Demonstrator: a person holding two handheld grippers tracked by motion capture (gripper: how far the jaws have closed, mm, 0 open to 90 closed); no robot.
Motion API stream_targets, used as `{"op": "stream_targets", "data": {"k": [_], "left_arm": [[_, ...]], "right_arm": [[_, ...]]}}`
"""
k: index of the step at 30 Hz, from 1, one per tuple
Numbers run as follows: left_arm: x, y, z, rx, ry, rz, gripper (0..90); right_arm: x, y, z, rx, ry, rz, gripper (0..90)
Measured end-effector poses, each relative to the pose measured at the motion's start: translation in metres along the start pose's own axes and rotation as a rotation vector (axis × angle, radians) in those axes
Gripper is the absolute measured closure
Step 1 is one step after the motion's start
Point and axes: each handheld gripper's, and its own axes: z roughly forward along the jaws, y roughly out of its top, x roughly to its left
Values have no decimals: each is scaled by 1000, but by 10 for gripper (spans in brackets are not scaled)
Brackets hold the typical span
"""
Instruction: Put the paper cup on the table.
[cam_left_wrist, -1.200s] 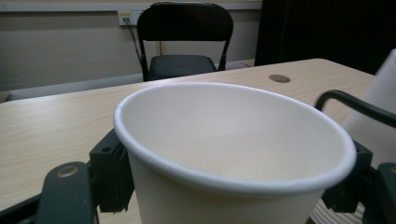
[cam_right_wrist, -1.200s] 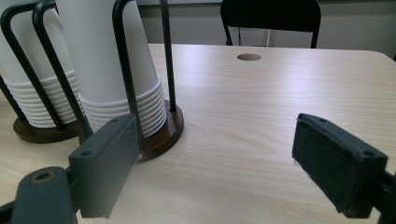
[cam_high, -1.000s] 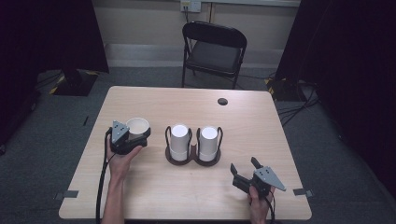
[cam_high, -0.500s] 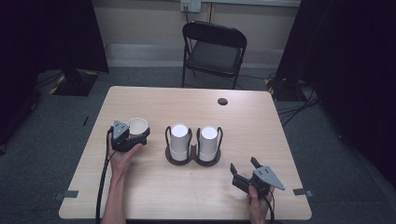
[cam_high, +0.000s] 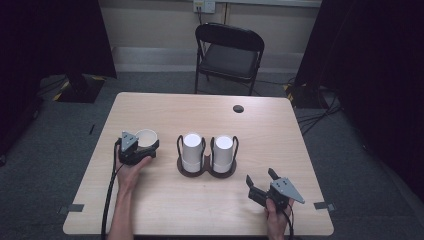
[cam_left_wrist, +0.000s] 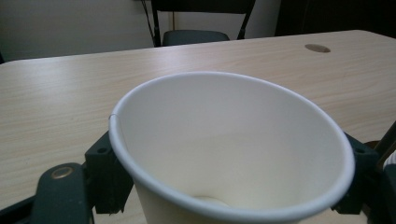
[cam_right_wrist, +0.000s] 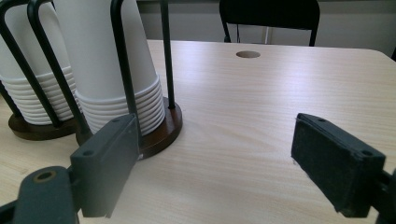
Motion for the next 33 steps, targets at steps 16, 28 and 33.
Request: {"op": "stream_targets", "data": {"k": [16, 28, 33], "left_arm": [[1, -2, 1, 31, -13, -27, 157], [-1, -5, -1, 90, 23, -2, 157], [0, -5, -6, 117, 57, -6, 157]], "right_arm": [[0, 0, 0, -1, 3, 0, 147], [-1, 0, 0, -6, 6, 1, 146], [-1, 0, -1, -7, 9, 4, 146]]}}
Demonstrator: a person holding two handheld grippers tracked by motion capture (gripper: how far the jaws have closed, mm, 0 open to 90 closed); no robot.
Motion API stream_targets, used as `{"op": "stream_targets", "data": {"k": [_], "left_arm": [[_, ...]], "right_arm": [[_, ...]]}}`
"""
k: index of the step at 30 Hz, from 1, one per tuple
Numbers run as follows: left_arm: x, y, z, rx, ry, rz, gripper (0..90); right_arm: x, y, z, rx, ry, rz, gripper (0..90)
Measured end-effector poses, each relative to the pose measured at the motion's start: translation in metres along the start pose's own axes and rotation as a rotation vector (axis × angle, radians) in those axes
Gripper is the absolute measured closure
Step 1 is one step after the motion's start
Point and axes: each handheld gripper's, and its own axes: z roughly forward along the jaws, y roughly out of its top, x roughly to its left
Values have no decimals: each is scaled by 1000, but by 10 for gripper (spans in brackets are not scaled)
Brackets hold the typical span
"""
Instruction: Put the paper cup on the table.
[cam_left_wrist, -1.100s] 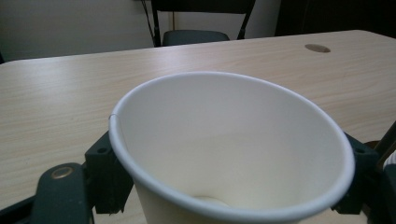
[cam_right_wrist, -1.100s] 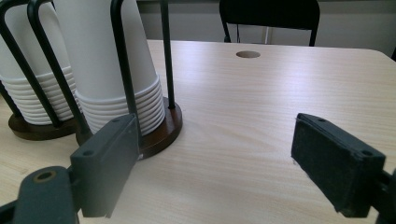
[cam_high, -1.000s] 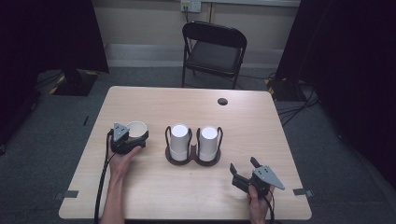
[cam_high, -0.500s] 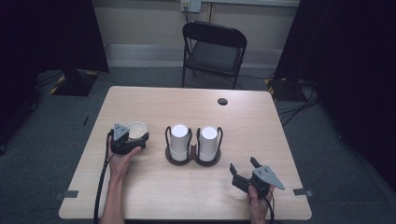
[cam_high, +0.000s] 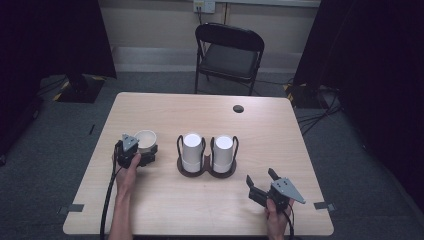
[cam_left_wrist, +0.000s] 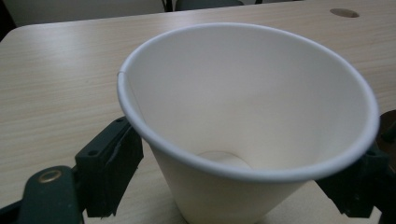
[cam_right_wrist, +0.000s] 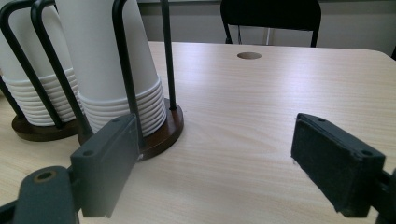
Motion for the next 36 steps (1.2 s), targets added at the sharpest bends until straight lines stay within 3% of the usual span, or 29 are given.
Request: {"op": "stream_targets", "data": {"k": [17, 20, 22, 27, 36], "left_arm": [[-7, -10, -26, -11, 20, -19, 157], [-12, -14, -34, -28, 36, 2, 157], [-15, -17, -40, -51, 36, -11, 156], [-34, -22, -54, -98, 51, 6, 156], [-72, -31, -75, -160, -4, -8, 157]], "right_arm": [[0, 0, -1, -5, -1, 2, 144], [0, 0, -1, -7, 1, 5, 144], [0, 0, 0, -5, 0, 4, 144], [1, 0, 0, 0, -1, -1, 143], [0, 0, -1, -8, -3, -2, 143]]}}
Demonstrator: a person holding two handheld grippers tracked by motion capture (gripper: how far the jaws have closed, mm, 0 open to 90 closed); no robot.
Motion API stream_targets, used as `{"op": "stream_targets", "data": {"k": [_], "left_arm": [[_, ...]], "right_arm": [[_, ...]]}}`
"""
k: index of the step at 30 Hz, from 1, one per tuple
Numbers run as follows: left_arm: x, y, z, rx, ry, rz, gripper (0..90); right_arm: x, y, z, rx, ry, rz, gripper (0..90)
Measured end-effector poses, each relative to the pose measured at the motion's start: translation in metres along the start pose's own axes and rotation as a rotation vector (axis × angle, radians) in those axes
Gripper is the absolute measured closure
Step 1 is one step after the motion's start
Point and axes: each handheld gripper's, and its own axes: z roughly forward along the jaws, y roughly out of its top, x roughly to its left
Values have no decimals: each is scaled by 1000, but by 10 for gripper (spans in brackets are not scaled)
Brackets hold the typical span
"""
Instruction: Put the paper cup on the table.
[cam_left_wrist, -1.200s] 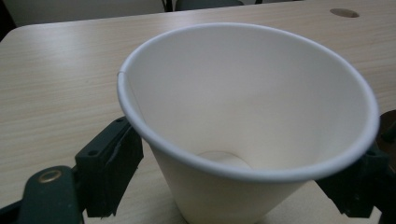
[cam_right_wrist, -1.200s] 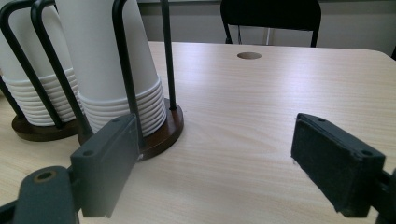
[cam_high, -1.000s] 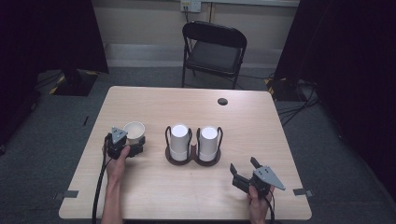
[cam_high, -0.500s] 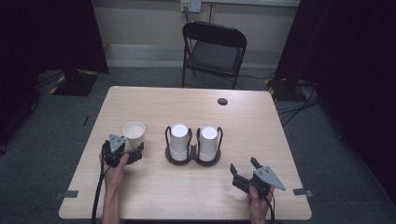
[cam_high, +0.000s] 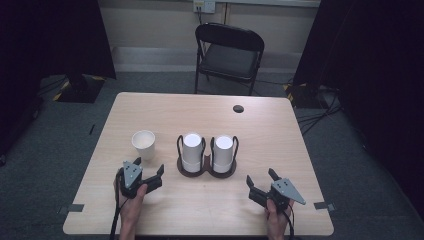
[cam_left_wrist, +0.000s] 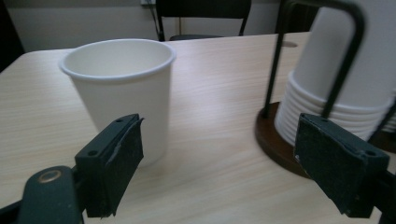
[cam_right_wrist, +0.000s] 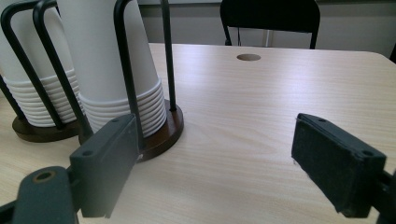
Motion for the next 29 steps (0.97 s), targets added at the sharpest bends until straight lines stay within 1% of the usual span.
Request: {"op": "stream_targets", "data": {"k": [2, 4, 6, 7, 8, 11, 13, 14, 15, 16, 18, 20, 21, 22, 23, 26, 27, 28, 29], "left_arm": [[-8, -1, -4, -18, -14, -8, 157], [-16, -2, -6, -13, -23, 7, 156], [-23, -3, -10, -26, -49, 3, 156], [-26, -3, -11, -27, -55, -1, 156], [-30, -4, -13, -28, -57, 3, 156], [-40, -6, -14, -33, -89, -10, 157], [-50, -6, -13, -25, -81, 30, 157], [-55, -6, -12, -17, -83, 33, 158], [-59, -7, -12, -21, -111, 19, 159], [-62, -8, -13, -30, -128, 16, 159], [-68, -11, -15, -46, -117, 29, 158], [-71, -15, -13, -36, -126, 28, 158], [-73, -18, -12, -31, -128, 37, 159], [-73, -19, -12, -35, -125, 41, 160], [-73, -19, -14, -49, -120, 40, 162], [-70, -20, -15, -50, -125, 29, 173], [-70, -20, -15, -56, -125, 32, 173], [-71, -20, -16, -69, -116, 34, 172], [-71, -21, -17, -82, -112, 47, 172]], "right_arm": [[0, 0, 0, -3, 0, 3, 143], [0, 0, 0, -4, 0, 6, 143], [0, 0, 0, -4, 2, 5, 143], [0, 0, 0, -3, 1, 5, 143], [0, 0, 0, -2, 1, 4, 143], [0, 0, 0, 1, 0, 0, 142], [0, 0, 0, 2, 0, -2, 142], [1, 0, 0, 5, 1, -3, 142], [1, 0, 1, 6, 1, -3, 143], [1, 0, 0, 3, -2, -2, 142], [1, 0, 1, 5, -3, -4, 142], [2, 0, 1, 10, -7, -16, 142], [3, 1, 2, 18, -8, -18, 141], [3, 1, 2, 22, -7, -25, 141], [3, 1, 2, 26, -5, -31, 140], [3, 1, 2, 27, -9, -27, 140], [3, 1, 3, 31, -15, -23, 140], [3, 1, 4, 36, -23, -20, 140], [3, 2, 5, 51, -32, -15, 140]]}}
